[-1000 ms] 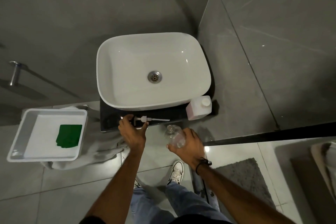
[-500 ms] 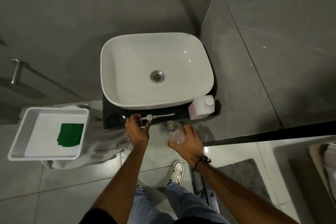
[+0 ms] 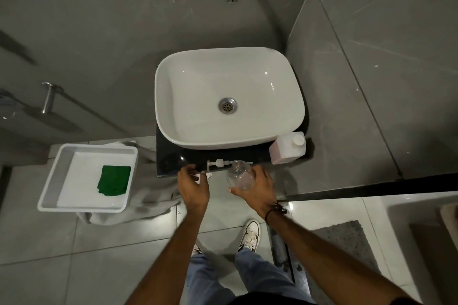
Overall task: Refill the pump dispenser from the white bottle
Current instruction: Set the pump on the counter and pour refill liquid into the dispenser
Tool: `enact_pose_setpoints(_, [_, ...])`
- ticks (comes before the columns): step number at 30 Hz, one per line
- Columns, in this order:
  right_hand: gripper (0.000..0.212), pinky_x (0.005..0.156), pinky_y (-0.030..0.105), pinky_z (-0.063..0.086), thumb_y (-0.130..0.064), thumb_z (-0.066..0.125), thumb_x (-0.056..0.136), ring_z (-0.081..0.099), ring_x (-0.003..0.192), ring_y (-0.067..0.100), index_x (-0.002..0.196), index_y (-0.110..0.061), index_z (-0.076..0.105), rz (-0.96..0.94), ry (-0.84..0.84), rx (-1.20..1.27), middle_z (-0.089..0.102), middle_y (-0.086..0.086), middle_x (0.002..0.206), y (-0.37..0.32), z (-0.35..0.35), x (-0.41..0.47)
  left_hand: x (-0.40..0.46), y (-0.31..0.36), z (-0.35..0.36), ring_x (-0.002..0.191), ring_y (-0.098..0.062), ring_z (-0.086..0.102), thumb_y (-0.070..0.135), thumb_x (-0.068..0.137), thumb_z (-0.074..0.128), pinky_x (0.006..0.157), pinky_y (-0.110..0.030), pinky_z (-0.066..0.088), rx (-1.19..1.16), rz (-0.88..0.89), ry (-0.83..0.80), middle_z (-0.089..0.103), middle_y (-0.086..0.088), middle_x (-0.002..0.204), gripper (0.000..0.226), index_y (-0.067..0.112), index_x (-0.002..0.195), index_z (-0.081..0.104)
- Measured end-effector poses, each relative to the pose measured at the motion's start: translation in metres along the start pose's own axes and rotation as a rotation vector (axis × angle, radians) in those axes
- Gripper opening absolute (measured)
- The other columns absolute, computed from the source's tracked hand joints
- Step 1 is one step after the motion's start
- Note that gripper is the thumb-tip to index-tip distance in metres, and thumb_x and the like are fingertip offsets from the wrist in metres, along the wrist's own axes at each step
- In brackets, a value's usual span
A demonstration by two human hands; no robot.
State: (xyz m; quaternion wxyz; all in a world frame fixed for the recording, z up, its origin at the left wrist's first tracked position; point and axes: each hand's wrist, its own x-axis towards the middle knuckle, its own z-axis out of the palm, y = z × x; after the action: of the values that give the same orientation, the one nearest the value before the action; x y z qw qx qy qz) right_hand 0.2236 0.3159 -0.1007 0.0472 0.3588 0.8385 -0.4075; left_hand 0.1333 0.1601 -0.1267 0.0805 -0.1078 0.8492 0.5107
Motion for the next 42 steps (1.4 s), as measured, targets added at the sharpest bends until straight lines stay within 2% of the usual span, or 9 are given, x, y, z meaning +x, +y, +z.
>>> enact_pose_setpoints(7, [0.075,0.081,0.037,0.055,-0.047,0.094,0.056,0.055,0.102,0.018,0.112,-0.021,0.051,-0.041,-0.022,-0.013,0.058,-0.002,0.114,-0.023,0.027,0.004,0.005,-0.01,-0.017,0.099,-0.025,0.067,-0.004,0.083,0.073,0.083,-0.038,0.06,-0.08,-0.097,-0.185,0.068,-0.012,0.113,0.042,0.011,0.12,0.061])
enact_pose_setpoints(14, [0.082,0.088,0.037,0.054,-0.046,0.093,0.058,0.056,0.111,0.02,0.122,-0.018,0.051,-0.149,-0.025,-0.03,0.059,0.002,0.123,-0.049,0.063,-0.005,0.011,0.001,-0.047,0.106,-0.011,0.064,0.024,0.079,0.082,0.084,-0.031,0.06,-0.073,0.03,-0.5,0.067,0.005,0.118,0.052,0.026,0.125,0.059])
enact_pose_setpoints(19, [0.085,0.09,0.03,0.053,-0.044,0.095,0.056,0.056,0.112,0.015,0.125,-0.024,0.049,-0.209,-0.112,-0.028,0.056,-0.002,0.127,-0.073,0.085,-0.005,0.042,0.007,-0.083,0.098,0.0,0.067,0.027,0.071,0.09,0.08,-0.021,0.061,0.04,0.142,-0.419,0.07,0.013,0.106,0.054,0.029,0.117,0.062])
enact_pose_setpoints(25, [0.078,0.085,0.029,0.053,-0.031,0.092,0.066,0.056,0.099,0.01,0.131,-0.021,0.051,-0.183,-0.166,-0.028,0.059,0.0,0.12,-0.071,0.091,-0.005,0.087,0.003,-0.118,0.11,-0.023,0.068,0.004,0.071,0.086,0.096,-0.045,0.058,0.175,0.271,-0.329,0.071,-0.006,0.121,0.062,0.015,0.126,0.062])
enact_pose_setpoints(33, [0.056,0.071,0.022,0.052,-0.03,0.088,0.073,0.061,0.087,0.014,0.119,-0.021,0.056,-0.024,-0.139,0.001,0.063,-0.001,0.105,-0.042,0.072,-0.011,0.104,0.002,-0.115,0.126,-0.028,0.058,-0.006,0.072,0.08,0.109,-0.04,0.048,0.302,0.334,-0.38,0.061,-0.013,0.137,0.081,0.01,0.143,0.047])
enact_pose_setpoints(35, [0.054,0.078,0.032,0.056,-0.028,0.088,0.074,0.063,0.091,0.018,0.118,-0.021,0.057,0.053,-0.086,0.054,0.063,0.0,0.103,-0.029,0.058,-0.012,0.097,-0.001,-0.115,0.126,-0.027,0.055,-0.005,0.068,0.082,0.106,-0.031,0.044,0.289,0.252,-0.357,0.056,-0.014,0.139,0.093,0.01,0.147,0.035])
enact_pose_setpoints(37, [0.057,0.084,0.04,0.056,-0.027,0.088,0.074,0.063,0.096,0.023,0.121,-0.02,0.057,0.123,-0.018,0.094,0.062,0.002,0.105,-0.012,0.036,-0.011,0.082,-0.005,-0.114,0.129,-0.035,0.051,-0.003,0.071,0.082,0.109,-0.039,0.045,0.309,0.112,-0.271,0.05,-0.022,0.141,0.094,0.002,0.148,0.028])
enact_pose_setpoints(40, [0.065,0.082,0.033,0.05,-0.032,0.087,0.074,0.06,0.101,0.023,0.128,-0.021,0.052,0.187,0.093,0.08,0.06,0.004,0.114,0.016,-0.004,-0.007,0.053,-0.014,-0.107,0.12,-0.044,0.054,0.004,0.075,0.079,0.102,-0.044,0.045,0.494,-0.006,-0.155,0.053,-0.029,0.129,0.071,-0.01,0.133,0.039])
enact_pose_setpoints(42, [0.069,0.088,0.037,0.049,-0.035,0.086,0.073,0.057,0.108,0.027,0.129,-0.019,0.049,0.2,0.189,0.07,0.058,0.006,0.12,0.034,-0.028,-0.001,0.035,-0.017,-0.1,0.115,-0.044,0.058,0.017,0.083,0.073,0.098,-0.044,0.048,0.642,-0.101,-0.249,0.059,-0.028,0.124,0.055,-0.007,0.126,0.049])
